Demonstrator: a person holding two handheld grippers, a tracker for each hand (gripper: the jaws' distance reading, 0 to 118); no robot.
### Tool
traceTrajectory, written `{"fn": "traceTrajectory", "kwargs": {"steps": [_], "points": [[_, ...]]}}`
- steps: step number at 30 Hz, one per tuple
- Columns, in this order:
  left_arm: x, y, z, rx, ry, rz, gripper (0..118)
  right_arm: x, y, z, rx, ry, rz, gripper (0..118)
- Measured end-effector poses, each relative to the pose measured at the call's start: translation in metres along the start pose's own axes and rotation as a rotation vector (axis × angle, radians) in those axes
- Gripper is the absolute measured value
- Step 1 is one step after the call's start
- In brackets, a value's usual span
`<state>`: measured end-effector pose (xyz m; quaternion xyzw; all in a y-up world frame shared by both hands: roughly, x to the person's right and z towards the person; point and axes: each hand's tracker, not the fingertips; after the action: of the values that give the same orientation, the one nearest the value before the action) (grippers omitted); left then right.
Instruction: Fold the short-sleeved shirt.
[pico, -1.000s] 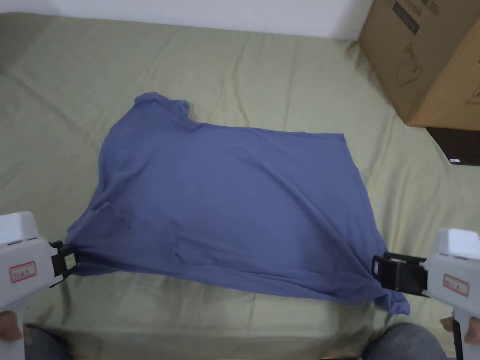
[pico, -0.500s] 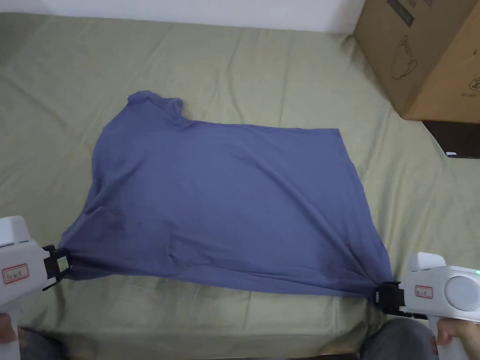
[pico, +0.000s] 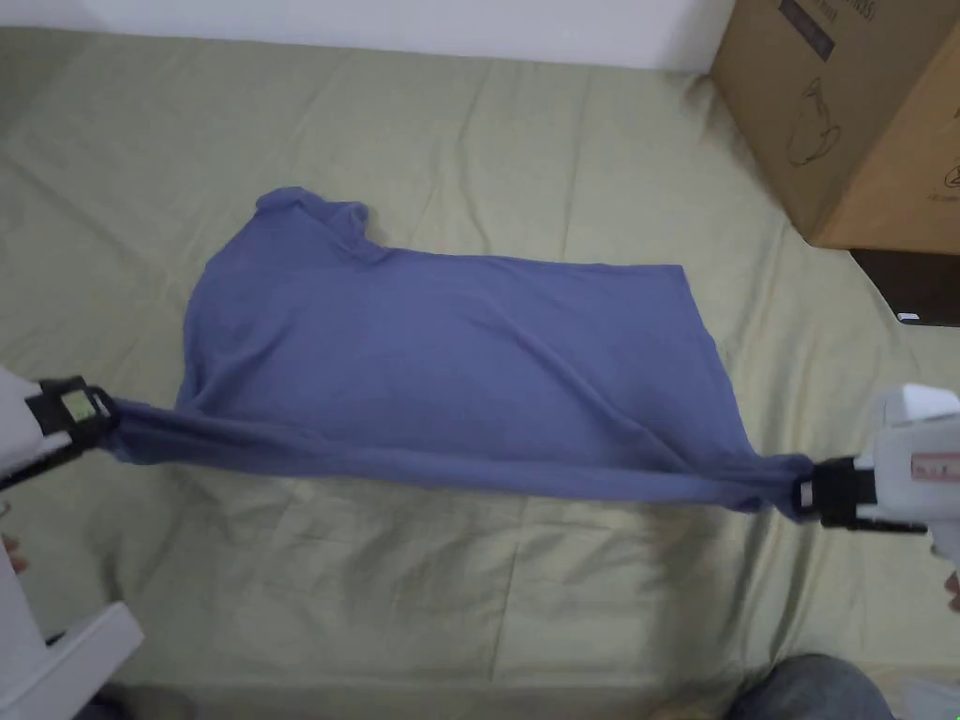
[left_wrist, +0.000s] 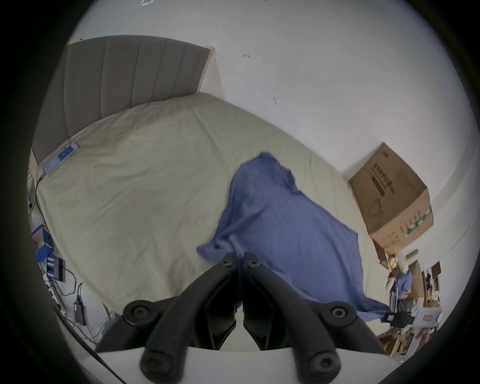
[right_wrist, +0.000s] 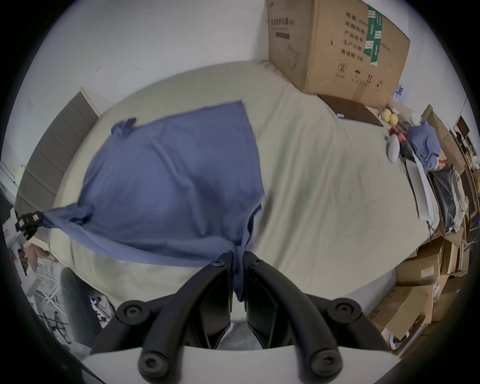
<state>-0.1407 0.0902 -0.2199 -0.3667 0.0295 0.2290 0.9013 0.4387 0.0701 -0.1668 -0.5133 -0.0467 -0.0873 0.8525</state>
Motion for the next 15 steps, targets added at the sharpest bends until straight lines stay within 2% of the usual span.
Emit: {"fn": "traceTrajectory", "kwargs": {"steps": [3,7,15], "points": [[0.009,0.025,-0.025,0.02,0.007,0.012,0,-0.007,0.038,-0.008,0.009,-0.003,-0.037,6],[0.018,0.05,-0.074,-0.001,0.038,0.021,0,-0.015,0.085,-0.038,0.005,-0.024,-0.138,6],[0.039,0.071,-0.165,-0.074,0.108,-0.073,0,-0.023,0.147,-0.125,-0.073,-0.118,-0.17,6]]}}
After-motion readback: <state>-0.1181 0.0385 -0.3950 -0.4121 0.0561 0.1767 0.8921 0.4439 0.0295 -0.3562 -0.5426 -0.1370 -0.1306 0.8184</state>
